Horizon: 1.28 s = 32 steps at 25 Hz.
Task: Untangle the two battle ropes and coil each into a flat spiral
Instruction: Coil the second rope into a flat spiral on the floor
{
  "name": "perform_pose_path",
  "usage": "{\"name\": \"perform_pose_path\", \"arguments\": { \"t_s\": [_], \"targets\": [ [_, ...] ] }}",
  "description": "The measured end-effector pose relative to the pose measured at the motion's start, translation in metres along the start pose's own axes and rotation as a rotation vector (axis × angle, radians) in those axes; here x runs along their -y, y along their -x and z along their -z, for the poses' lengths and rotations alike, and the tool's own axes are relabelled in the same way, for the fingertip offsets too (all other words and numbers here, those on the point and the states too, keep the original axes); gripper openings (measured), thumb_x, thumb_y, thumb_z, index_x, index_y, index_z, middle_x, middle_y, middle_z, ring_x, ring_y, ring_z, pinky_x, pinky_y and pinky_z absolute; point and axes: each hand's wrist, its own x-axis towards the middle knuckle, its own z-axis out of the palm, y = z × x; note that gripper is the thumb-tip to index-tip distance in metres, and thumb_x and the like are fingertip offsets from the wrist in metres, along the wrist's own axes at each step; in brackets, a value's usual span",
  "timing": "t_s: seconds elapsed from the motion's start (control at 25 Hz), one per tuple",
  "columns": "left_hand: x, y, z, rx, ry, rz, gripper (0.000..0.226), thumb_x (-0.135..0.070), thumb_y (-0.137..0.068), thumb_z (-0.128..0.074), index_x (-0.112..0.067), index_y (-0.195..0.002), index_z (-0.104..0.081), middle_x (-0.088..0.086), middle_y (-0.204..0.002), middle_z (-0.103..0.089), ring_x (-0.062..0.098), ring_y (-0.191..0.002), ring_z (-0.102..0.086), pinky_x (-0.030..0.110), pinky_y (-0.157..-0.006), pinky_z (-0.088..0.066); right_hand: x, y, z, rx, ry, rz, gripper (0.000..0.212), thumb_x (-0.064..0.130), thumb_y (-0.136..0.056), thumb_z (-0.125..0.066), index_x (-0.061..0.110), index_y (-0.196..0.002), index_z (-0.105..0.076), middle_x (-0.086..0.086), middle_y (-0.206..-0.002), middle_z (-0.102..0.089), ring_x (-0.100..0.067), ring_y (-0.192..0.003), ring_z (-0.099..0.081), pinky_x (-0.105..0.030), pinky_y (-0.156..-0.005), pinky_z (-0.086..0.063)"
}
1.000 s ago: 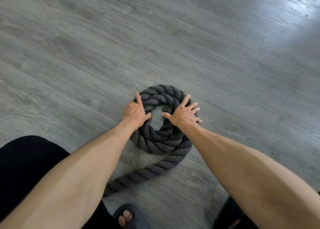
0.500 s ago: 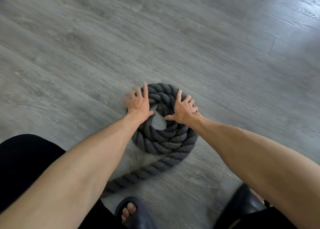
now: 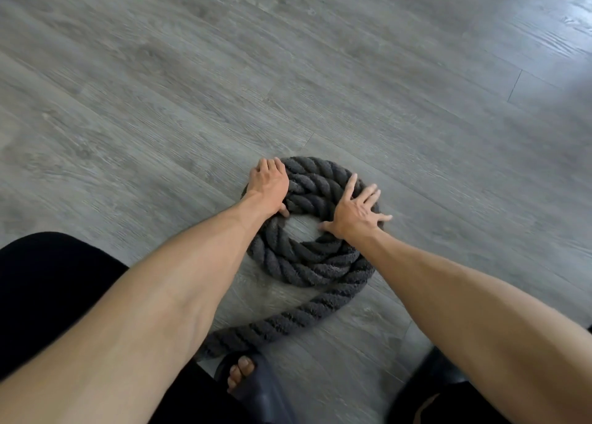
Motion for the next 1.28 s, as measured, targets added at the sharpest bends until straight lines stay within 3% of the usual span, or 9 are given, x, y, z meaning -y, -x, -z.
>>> {"name": "perform_pose_path", "arguments": {
  "t_s": [0.12,0.24,0.36,0.48,0.64,0.8,0.96,1.2,1.28],
  "targets": [
    [-0.003,0.011,-0.004,0.131,0.016,0.089,0.138,-0.067,-0.050,-0.084,0.011,-0.143,-0.019,0.020,-0.135,-0.044,0.027,-0.118,-0.044,0.035,-0.093,-0.049,0.004,0.010,-0.008,0.049,-0.108,-0.146,0.143,0.051,-0.075,-0.084,0.021,-0.153,0.032,-0.036,-0.159,0.008,-0.052,-0.150,0.000,-0.081,-0.105,-0.023],
    [-0.001,0.010,0.001,0.249,0.090,0.159,0.139,-0.065,-0.052,-0.086,0.009,-0.145,-0.013,0.024,-0.141,-0.040,0.034,-0.126,-0.042,0.043,-0.100,-0.047,0.009,0.007,-0.007,0.045,-0.045,-0.073,0.138,0.047,-0.078,-0.083,0.020,-0.155,0.029,-0.038,-0.158,0.004,-0.054,-0.147,-0.006,-0.080,-0.103,-0.027],
    [-0.004,0.002,0.014,0.400,0.138,0.132,0.155,-0.070,-0.057,-0.081,0.000,-0.151,0.020,0.031,-0.159,-0.005,0.046,-0.146,-0.014,0.058,-0.115,-0.025,0.008,0.000,-0.004,0.027,0.096,0.102,0.132,0.046,-0.083,-0.079,0.017,-0.155,0.027,-0.042,-0.157,0.007,-0.060,-0.145,-0.005,-0.080,-0.104,-0.025],
    [-0.022,0.008,0.005,0.277,0.112,-0.058,0.155,-0.065,-0.058,-0.083,0.001,-0.151,0.021,0.031,-0.159,0.010,0.047,-0.148,0.003,0.066,-0.116,-0.010,0.012,-0.012,0.005,-0.005,0.276,0.400,0.126,0.050,-0.085,-0.074,0.012,-0.157,0.023,-0.042,-0.157,0.004,-0.061,-0.145,-0.007,-0.077,-0.105,-0.028],
    [-0.020,0.028,-0.026,0.029,0.107,0.003,0.142,-0.078,-0.064,-0.069,0.010,-0.152,-0.001,0.028,-0.153,-0.024,0.042,-0.138,-0.029,0.057,-0.107,-0.035,0.020,-0.014,0.017,-0.025,0.352,0.610,0.133,0.054,-0.080,-0.077,0.009,-0.157,0.021,-0.030,-0.164,0.002,-0.050,-0.151,-0.005,-0.071,-0.114,-0.023],
    [-0.004,0.036,-0.030,0.033,0.108,0.125,0.138,-0.085,-0.067,-0.056,0.006,-0.152,0.004,0.029,-0.141,-0.035,0.040,-0.121,-0.040,0.053,-0.093,-0.044,0.023,0.008,-0.003,-0.029,0.121,0.195,0.141,0.061,-0.075,-0.078,0.012,-0.154,0.027,-0.029,-0.163,0.018,-0.050,-0.151,0.010,-0.080,-0.108,-0.014],
    [0.012,0.042,-0.028,0.238,0.235,0.363,0.143,-0.091,-0.065,-0.051,-0.004,-0.150,0.024,0.035,-0.141,-0.032,0.044,-0.121,-0.040,0.053,-0.090,-0.047,0.027,0.021,-0.014,0.057,-0.163,-0.139,0.146,0.050,-0.073,-0.085,0.017,-0.153,0.033,-0.029,-0.161,0.024,-0.050,-0.150,0.014,-0.083,-0.105,-0.018],
    [0.012,0.035,-0.020,0.396,0.375,0.507,0.155,-0.086,-0.057,-0.066,-0.005,-0.147,0.031,0.041,-0.153,-0.008,0.056,-0.139,-0.022,0.070,-0.108,-0.026,0.030,0.018,-0.019,0.017,-0.155,-0.103,0.130,0.042,-0.085,-0.077,0.015,-0.154,0.029,-0.038,-0.159,0.013,-0.055,-0.148,0.003,-0.078,-0.103,-0.026],
    [0.014,0.030,-0.015,0.269,0.308,0.323,0.152,-0.080,-0.061,-0.069,-0.004,-0.148,0.030,0.036,-0.156,0.012,0.053,-0.146,-0.001,0.075,-0.110,-0.006,0.025,0.014,-0.017,0.006,-0.079,-0.006,0.122,0.041,-0.089,-0.073,0.016,-0.155,0.027,-0.040,-0.158,0.012,-0.057,-0.148,0.003,-0.077,-0.103,-0.027]
  ]
}}
